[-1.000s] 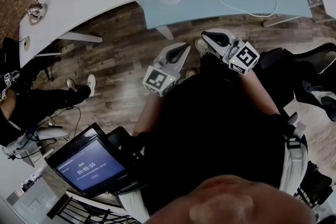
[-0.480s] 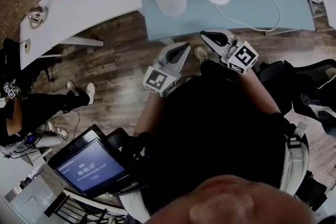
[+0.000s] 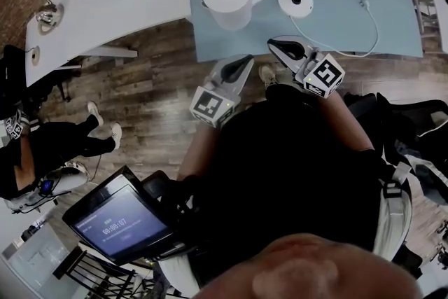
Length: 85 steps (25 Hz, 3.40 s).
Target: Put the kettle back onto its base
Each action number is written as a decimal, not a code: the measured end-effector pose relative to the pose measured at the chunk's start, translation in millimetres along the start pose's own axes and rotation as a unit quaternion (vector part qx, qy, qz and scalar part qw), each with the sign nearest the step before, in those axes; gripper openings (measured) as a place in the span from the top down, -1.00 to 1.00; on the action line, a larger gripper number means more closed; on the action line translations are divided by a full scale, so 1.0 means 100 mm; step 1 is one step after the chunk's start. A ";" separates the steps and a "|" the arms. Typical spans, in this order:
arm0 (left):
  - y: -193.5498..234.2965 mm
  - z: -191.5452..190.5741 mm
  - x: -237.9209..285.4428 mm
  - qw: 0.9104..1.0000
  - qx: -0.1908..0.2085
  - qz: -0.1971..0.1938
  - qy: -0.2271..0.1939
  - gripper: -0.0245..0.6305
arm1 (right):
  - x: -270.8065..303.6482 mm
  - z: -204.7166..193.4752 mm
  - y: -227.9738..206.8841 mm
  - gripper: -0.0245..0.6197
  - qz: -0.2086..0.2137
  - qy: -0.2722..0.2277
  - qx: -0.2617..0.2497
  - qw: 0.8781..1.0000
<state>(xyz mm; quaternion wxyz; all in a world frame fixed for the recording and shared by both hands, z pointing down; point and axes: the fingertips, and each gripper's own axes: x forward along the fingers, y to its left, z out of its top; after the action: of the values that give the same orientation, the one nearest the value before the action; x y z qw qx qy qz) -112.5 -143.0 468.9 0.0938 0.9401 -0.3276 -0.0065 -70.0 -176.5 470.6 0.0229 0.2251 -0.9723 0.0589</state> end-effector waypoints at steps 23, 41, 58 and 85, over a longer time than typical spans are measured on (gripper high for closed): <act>0.62 0.32 0.41 0.997 0.029 0.076 -0.009 0.92 | 0.29 0.14 -0.66 0.91 0.054 0.013 -0.061 0.997; 0.64 0.25 0.68 0.996 0.021 0.088 0.001 0.92 | 0.29 -0.14 -1.18 0.86 0.018 0.058 -0.051 0.997; 0.78 0.18 0.38 0.989 0.016 0.146 0.015 0.92 | 0.77 -0.61 -1.86 0.33 -0.068 0.119 -0.041 0.990; 0.89 0.13 -0.23 0.972 0.021 0.233 0.009 0.92 | 1.29 -0.69 -2.03 0.65 -0.099 0.095 -0.035 0.990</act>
<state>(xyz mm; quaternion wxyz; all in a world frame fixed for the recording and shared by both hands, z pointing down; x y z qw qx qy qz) -186.6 -199.2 471.1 0.0765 0.8398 -0.5367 0.0309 -95.8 -404.8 569.6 0.1289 0.3129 -0.9400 0.0429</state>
